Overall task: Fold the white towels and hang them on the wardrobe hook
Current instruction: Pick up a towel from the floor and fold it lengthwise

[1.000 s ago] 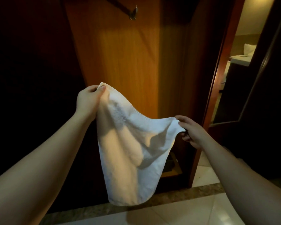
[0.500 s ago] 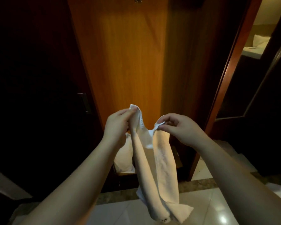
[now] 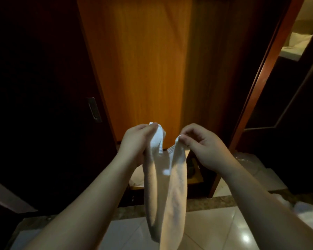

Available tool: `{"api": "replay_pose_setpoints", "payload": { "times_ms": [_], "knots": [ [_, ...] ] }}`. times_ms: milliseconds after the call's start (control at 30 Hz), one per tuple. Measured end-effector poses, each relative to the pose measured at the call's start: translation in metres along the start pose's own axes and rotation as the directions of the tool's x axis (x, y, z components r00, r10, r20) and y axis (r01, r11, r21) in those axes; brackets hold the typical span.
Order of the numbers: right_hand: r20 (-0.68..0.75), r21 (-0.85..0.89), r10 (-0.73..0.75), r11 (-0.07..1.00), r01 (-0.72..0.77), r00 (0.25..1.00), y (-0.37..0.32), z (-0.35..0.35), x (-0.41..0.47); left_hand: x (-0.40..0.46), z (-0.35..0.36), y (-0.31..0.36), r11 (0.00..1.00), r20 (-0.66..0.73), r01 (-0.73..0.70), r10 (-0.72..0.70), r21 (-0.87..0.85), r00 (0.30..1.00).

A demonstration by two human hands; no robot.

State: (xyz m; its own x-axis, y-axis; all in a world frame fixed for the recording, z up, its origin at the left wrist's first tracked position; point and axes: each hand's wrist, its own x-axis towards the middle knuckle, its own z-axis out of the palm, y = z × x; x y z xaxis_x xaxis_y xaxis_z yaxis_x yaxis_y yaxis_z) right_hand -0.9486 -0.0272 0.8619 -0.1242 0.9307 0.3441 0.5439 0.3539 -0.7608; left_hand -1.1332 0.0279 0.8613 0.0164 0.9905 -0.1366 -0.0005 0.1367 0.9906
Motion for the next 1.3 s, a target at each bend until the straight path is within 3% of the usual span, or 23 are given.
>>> {"api": "replay_pose_setpoints", "payload": {
  "times_ms": [133, 267, 433, 633, 800, 1300],
  "knots": [
    [0.047, -0.035, -0.046, 0.998, 0.047, 0.998, -0.005, 0.005, 0.007, -0.009, 0.007, 0.008, 0.998, 0.106, -0.030, 0.037, -0.063, 0.994],
    [-0.080, 0.060, -0.029, 0.998, 0.034, 0.996, -0.006, 0.011, 0.015, -0.018, 0.012, 0.016, 0.995, 0.231, -0.021, 0.042, -0.093, 0.972],
    [-0.221, 0.150, 0.001, 0.988, 0.033, 0.975, -0.013, 0.008, 0.018, -0.024, 0.013, 0.023, 0.991, 0.276, -0.076, 0.103, -0.108, 0.956],
    [-0.237, 0.257, 0.033, 0.966, 0.030, 0.971, -0.030, 0.004, 0.022, -0.038, 0.023, 0.031, 0.967, 0.176, -0.238, 0.250, -0.085, 0.952],
    [-0.242, 0.280, 0.048, 0.960, 0.023, 0.969, -0.036, 0.001, 0.022, -0.043, 0.026, 0.033, 0.929, 0.194, -0.370, 0.364, -0.006, 0.911],
    [-0.401, 0.298, 0.033, 0.950, 0.097, 0.915, -0.047, 0.004, 0.024, -0.047, 0.041, 0.033, 0.900, 0.152, -0.373, 0.411, -0.227, 0.899]
  ]
}}
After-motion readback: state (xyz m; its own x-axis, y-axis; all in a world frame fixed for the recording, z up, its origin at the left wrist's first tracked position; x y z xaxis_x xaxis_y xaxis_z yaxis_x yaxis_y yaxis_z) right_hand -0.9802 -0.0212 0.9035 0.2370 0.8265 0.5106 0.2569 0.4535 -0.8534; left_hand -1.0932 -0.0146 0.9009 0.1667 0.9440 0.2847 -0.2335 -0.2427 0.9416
